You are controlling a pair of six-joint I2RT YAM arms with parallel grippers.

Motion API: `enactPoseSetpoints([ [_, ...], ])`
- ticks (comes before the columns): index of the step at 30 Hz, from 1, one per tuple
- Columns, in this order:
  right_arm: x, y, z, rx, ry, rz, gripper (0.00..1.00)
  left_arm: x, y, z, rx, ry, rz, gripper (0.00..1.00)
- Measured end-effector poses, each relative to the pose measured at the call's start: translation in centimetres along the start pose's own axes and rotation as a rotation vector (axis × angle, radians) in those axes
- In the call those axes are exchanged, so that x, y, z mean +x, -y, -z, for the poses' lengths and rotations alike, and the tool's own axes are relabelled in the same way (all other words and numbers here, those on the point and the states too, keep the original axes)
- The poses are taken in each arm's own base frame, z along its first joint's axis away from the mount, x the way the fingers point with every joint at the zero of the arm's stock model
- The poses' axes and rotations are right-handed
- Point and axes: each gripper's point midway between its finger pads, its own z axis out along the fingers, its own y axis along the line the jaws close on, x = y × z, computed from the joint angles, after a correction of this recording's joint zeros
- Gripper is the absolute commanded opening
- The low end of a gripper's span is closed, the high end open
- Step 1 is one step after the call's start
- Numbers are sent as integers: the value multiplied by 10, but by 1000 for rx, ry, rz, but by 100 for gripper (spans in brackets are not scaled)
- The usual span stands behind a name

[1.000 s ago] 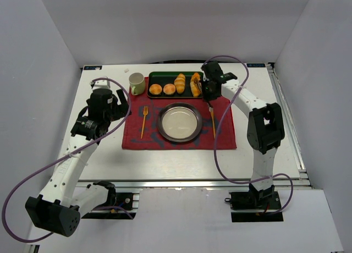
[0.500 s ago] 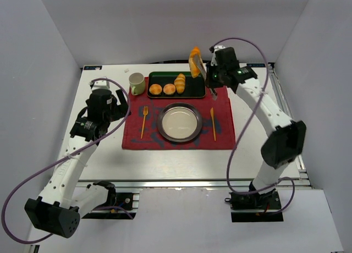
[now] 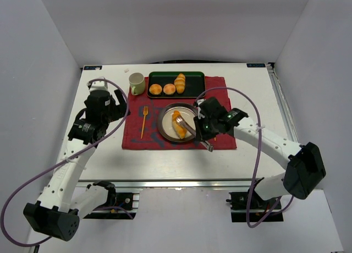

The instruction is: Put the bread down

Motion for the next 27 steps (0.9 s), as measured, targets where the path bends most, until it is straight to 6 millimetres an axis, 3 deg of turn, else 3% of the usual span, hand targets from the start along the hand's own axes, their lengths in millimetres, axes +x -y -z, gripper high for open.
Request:
enactPoseSetpoints([
  [3, 19, -1, -12, 8, -45, -7, 0, -2, 1, 3, 8, 9, 10, 98],
  [10, 22, -6, -21, 33, -47, -2, 4, -1, 0, 5, 9, 8, 13, 98],
  [16, 21, -7, -21, 51, -38, -1, 19, -1, 1, 6, 12, 8, 17, 98],
  [18, 20, -7, -20, 54, -35, -2, 37, -1, 1, 6, 12, 7, 17, 98],
  [22, 17, -7, -19, 60, -26, -10, 51, -1, 1, 6, 11, 7, 17, 98],
  [27, 14, -8, -20, 59, -16, -17, 58, -2, 0, 9, 13, 12, 18, 98],
])
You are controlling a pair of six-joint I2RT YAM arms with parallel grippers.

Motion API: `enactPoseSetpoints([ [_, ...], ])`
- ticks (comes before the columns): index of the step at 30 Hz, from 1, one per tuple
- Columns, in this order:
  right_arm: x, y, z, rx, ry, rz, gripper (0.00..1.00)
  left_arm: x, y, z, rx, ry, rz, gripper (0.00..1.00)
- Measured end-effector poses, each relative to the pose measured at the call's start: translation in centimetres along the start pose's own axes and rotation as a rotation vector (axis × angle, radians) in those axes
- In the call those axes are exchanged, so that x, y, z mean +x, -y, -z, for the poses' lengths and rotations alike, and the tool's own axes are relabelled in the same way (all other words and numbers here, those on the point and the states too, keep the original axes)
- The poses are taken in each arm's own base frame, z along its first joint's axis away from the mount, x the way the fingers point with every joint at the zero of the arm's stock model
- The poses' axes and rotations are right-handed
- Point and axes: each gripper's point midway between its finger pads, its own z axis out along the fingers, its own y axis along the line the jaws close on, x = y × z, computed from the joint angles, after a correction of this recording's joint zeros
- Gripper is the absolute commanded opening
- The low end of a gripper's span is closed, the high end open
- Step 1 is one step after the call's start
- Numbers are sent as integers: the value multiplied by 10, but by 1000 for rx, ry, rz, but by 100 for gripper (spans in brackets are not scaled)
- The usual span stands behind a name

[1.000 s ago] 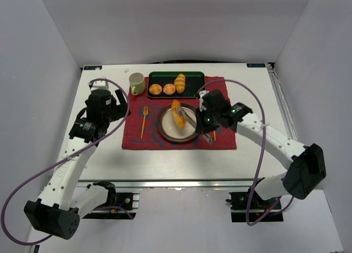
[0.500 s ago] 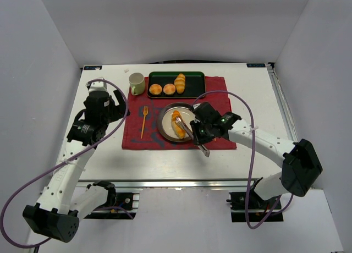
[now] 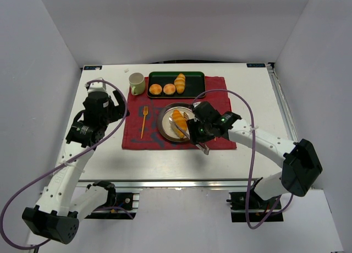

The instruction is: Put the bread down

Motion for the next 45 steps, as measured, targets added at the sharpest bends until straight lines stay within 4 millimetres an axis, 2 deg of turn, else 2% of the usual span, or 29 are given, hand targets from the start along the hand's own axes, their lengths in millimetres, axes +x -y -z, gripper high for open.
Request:
enactPoseSetpoints([
  [7, -6, -2, 2, -4, 25, -5, 60, -2, 0, 3, 4, 8, 3, 98],
  [9, -9, -3, 6, -10, 40, -6, 56, -2, 0, 3, 4, 9, 3, 98],
  [10, -12, -4, 9, -13, 52, -8, 48, -2, 0, 3, 4, 9, 3, 98],
  [12, -18, -6, 16, -20, 80, -12, 44, -2, 0, 3, 4, 9, 3, 98],
  [16, -27, -10, 31, -38, 125, -27, 46, -2, 0, 3, 5, 9, 3, 98],
  [19, -33, -11, 39, -42, 147, -29, 51, -2, 0, 3, 5, 9, 3, 98],
  [24, -35, -10, 46, -38, 163, -33, 48, -2, 0, 3, 5, 8, 4, 98],
  [31, -34, -9, 43, -34, 163, -35, 44, 1, -1, 3, -1, -3, -1, 98],
  [38, -24, -4, 22, -4, 115, -36, 43, 1, -2, 4, 0, -2, 0, 98],
  [43, -19, -1, 10, 8, 90, -36, 47, 1, -2, 4, 0, -1, 0, 98],
  [45, -19, -1, 7, 10, 86, -36, 53, 1, -2, 4, -1, -2, 0, 98],
])
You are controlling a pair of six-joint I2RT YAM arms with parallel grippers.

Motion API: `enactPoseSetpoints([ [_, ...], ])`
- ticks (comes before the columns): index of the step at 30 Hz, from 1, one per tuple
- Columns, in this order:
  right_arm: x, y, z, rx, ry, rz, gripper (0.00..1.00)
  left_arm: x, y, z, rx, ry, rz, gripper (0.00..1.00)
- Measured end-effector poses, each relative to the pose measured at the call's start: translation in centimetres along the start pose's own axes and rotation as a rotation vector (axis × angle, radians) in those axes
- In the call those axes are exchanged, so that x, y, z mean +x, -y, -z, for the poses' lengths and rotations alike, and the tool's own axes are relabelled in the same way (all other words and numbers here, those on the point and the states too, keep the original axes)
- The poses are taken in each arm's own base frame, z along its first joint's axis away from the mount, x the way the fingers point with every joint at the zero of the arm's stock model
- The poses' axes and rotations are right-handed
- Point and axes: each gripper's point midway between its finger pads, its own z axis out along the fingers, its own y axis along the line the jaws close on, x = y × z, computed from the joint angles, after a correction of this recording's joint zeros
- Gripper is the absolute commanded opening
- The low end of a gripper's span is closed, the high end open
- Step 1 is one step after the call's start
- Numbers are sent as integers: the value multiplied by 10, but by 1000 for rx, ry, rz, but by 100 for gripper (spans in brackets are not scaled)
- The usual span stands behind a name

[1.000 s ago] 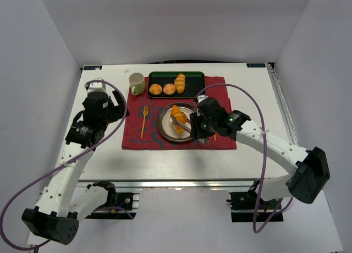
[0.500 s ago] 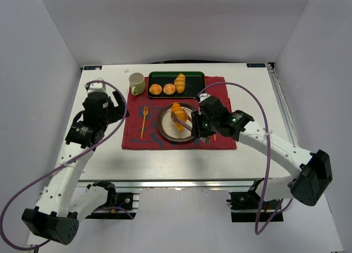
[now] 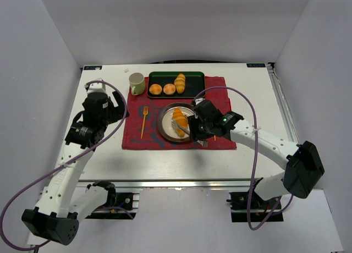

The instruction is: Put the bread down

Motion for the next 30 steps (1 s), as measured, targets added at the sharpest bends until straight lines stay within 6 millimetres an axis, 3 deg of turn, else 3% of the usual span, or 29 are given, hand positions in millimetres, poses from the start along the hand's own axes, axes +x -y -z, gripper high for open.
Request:
enactPoseSetpoints([
  [3, 1, 1, -3, 6, -6, -3, 68, 0, 0, 0, 0, -1, 0, 98],
  [6, 0, 0, -5, 5, -1, -3, 74, 0, 0, 0, -1, -1, -1, 98],
  [22, -3, 0, -5, 3, 12, -3, 77, -1, 0, 2, -1, 0, 0, 98],
  [24, -2, 0, -6, 4, 11, -3, 80, -1, 0, 2, -1, 0, 0, 98],
  [26, 0, 1, -7, 6, 8, -1, 89, -1, 0, 2, -1, 0, 0, 98],
  [30, 10, 7, -11, 4, 19, 25, 89, -1, -1, 2, -2, -3, -2, 98],
])
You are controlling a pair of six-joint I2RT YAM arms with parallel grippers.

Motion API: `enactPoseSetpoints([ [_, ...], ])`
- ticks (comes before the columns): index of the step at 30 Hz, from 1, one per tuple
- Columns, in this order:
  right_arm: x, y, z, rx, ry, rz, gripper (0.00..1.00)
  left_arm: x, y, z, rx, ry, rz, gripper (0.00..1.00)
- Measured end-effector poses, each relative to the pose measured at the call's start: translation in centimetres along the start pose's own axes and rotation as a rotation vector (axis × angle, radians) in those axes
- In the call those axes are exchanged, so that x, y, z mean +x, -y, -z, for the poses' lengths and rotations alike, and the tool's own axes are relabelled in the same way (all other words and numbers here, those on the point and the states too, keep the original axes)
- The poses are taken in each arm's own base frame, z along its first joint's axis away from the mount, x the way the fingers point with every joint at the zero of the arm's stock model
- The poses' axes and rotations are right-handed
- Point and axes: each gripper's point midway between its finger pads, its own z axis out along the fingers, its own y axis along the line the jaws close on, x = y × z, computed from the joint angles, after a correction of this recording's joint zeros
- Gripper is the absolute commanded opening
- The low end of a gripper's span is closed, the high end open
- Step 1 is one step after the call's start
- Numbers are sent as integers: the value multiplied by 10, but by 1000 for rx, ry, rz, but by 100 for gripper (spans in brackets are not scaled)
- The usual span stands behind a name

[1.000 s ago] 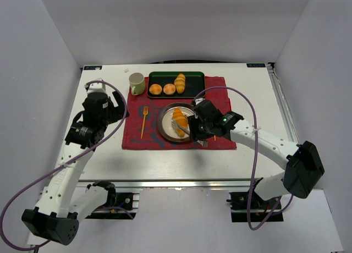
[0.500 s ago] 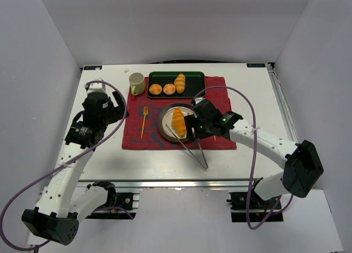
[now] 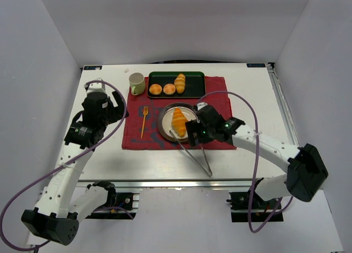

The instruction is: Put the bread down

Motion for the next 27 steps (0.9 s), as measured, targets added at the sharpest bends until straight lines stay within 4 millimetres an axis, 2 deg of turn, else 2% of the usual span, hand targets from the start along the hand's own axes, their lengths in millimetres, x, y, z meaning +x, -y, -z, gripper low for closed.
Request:
enactPoseSetpoints([
  [6, 45, 18, 8, -19, 9, 34, 89, -2, -1, 3, 1, 7, 3, 98],
  [12, 72, 25, 3, -43, 19, 58, 89, -2, -1, 3, 2, 9, 3, 98],
  [27, 75, 5, -1, -153, 89, 114, 89, -2, -1, 4, 2, 11, 5, 98],
])
